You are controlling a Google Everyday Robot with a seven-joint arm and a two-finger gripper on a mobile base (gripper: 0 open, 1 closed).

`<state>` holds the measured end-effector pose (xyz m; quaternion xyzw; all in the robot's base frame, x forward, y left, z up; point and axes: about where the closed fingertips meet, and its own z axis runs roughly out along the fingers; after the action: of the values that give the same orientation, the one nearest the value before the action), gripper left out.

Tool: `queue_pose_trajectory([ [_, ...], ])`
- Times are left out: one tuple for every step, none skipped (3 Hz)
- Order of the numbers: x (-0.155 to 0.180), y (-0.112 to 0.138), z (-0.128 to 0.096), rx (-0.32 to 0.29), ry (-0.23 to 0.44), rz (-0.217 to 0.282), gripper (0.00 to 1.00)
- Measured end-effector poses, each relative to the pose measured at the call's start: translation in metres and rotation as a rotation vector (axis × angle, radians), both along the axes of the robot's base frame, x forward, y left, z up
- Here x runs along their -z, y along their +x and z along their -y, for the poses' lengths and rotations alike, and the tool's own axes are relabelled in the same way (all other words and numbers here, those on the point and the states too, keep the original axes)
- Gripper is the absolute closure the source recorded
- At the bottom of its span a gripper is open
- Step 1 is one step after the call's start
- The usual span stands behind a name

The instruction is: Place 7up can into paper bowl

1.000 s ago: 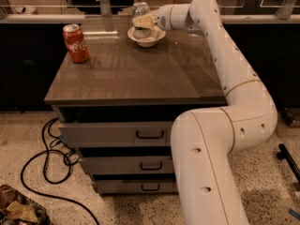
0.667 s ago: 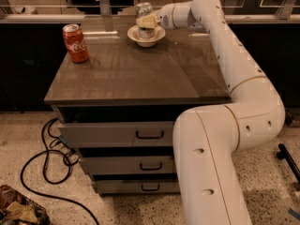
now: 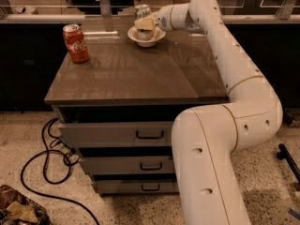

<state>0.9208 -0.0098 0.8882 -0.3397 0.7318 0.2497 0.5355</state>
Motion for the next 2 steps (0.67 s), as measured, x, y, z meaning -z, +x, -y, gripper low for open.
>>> queue_pose_trajectory([
  [0.0019,0.0003,-0.0025,-0.003,0.0,-0.003,0.51],
  [0.0044,0.0007,-0.0059,-0.007,0.0,-0.006,0.27],
])
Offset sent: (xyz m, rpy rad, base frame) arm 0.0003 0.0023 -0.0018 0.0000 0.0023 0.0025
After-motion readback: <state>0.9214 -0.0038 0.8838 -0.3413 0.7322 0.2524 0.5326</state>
